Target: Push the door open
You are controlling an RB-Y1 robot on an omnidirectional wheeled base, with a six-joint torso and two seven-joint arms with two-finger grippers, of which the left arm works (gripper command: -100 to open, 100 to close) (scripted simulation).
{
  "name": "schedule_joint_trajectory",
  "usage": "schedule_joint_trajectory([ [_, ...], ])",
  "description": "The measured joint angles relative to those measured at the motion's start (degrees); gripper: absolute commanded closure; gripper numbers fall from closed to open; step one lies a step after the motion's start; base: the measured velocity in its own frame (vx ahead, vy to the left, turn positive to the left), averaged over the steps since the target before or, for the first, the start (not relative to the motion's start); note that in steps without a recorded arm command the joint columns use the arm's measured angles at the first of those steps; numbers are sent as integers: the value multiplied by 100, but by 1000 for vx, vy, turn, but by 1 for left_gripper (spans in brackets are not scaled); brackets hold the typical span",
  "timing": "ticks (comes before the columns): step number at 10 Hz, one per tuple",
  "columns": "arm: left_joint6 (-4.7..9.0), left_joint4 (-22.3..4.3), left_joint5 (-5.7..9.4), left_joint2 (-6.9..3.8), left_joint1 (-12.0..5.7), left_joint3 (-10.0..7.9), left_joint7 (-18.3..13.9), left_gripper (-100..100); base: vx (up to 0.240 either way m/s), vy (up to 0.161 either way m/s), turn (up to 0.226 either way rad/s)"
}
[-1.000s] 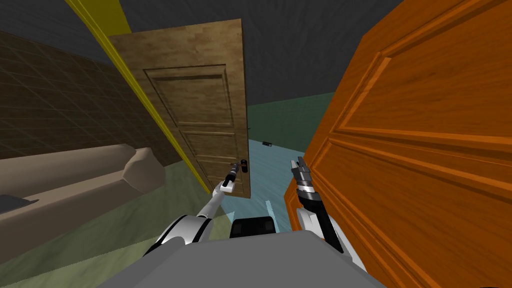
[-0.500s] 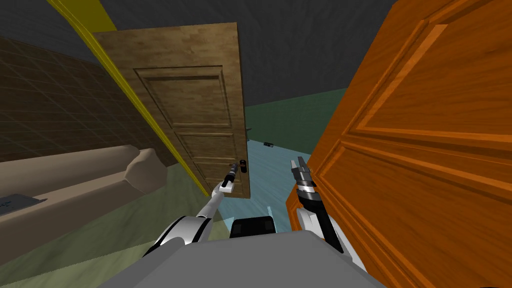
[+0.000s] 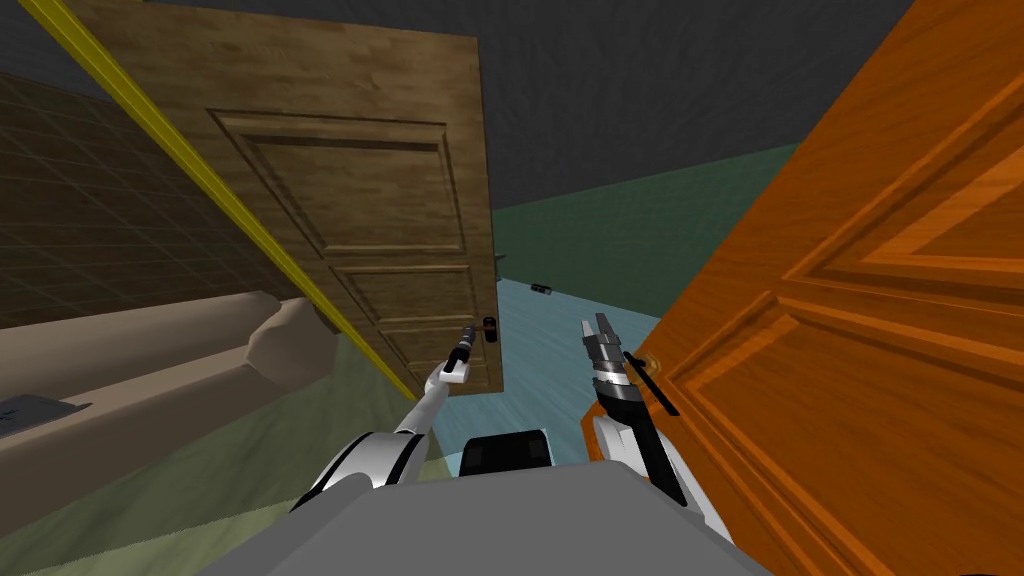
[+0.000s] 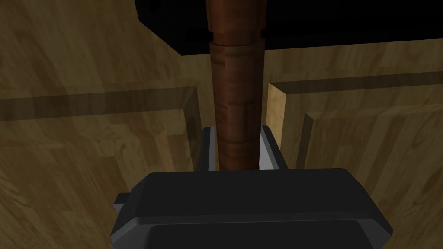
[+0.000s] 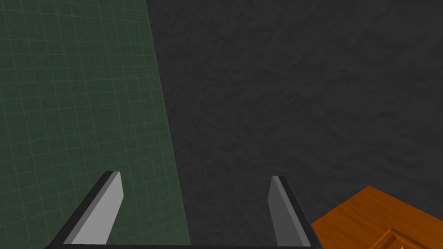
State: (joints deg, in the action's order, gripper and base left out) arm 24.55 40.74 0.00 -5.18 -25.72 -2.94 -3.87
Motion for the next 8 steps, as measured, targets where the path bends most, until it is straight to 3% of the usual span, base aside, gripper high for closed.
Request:
schedule_joint_trajectory([
  [2,-28,74,14,-42,45,-71,47,100,150,-15,126],
  [4,-12,42,25,-12,31,-164,144,100,159,-1,101],
  [5,-71,138,21,58,90,-196,218,100,173,-32,75],
  [6,-44,101,25,74,89,-221,262,100,121,-52,54],
  [7,67,-111,42,67,-36,-282,297,100,143,-47,81],
  [8,110,-199,52,132,-105,-385,404,100,108,-26,72],
])
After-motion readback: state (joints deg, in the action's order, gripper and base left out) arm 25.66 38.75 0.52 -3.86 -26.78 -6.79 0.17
